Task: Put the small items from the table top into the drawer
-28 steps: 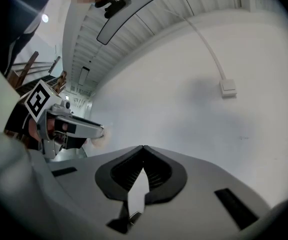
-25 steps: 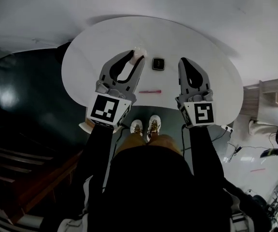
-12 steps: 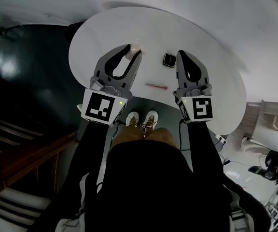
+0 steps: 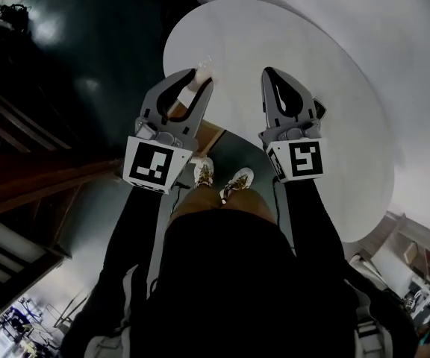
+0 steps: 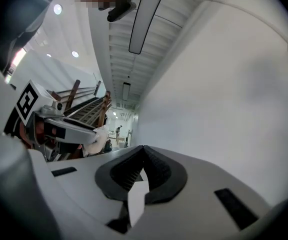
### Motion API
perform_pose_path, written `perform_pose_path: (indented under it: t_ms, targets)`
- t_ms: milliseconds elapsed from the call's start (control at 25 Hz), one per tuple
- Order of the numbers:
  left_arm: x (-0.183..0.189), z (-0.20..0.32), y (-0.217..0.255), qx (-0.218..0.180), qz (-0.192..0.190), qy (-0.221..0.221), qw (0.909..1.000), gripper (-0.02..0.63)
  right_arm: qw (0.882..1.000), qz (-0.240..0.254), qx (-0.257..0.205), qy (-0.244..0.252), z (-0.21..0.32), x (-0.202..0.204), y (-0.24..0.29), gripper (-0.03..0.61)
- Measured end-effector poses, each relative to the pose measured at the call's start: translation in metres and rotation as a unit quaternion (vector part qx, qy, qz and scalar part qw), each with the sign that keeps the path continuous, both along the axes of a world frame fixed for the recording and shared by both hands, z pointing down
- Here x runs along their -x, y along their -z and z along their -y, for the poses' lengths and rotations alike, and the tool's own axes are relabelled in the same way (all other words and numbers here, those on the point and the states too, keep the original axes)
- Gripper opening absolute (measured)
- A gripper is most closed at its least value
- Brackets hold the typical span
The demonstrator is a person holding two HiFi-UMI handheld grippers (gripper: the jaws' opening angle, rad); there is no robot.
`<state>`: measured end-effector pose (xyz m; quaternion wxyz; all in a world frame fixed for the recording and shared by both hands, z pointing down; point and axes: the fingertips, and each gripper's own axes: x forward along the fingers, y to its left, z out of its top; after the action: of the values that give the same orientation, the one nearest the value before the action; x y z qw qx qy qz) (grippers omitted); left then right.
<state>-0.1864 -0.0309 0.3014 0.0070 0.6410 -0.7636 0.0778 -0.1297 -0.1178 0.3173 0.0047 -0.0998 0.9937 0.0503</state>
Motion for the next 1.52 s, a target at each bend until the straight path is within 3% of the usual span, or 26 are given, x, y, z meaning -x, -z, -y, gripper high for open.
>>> perform_pose_path:
  t_ms: [200, 440, 680, 880, 1160, 1320, 1520]
  targets:
    - [0.025, -0.031, -0.024, 0.020, -0.001, 0.016, 0.9997, 0.113, 1.000, -0.011, 0.003, 0.024, -0.028, 0.030, -0.007, 0.025]
    - [0.040, -0.069, -0.112, 0.101, -0.046, 0.031, 0.9934, 0.114, 0.999, -0.031, 0.000, 0.026, -0.041, 0.041, -0.019, 0.025]
    - [0.043, -0.097, -0.224, 0.210, -0.086, 0.022, 0.9737, 0.117, 0.999, -0.046, -0.006, 0.013, -0.042, 0.040, -0.024, 0.025]
    - [0.045, -0.108, -0.301, 0.286, -0.122, 0.011, 0.9506, 0.120, 0.999, -0.054, -0.010, 0.001, -0.042, 0.039, -0.026, 0.025]
    - [0.048, -0.114, -0.363, 0.342, -0.186, 0.029, 0.9206, 0.143, 0.998, -0.062, -0.008, -0.012, -0.040, 0.038, -0.031, 0.025]
    - [0.048, -0.114, -0.366, 0.368, -0.156, 0.027, 0.9164, 0.155, 0.998, -0.064, -0.011, -0.015, -0.039, 0.038, -0.031, 0.025]
    - [0.048, -0.114, -0.369, 0.375, -0.153, 0.030, 0.9137, 0.173, 0.997, -0.067, -0.013, -0.017, -0.036, 0.037, -0.033, 0.025]
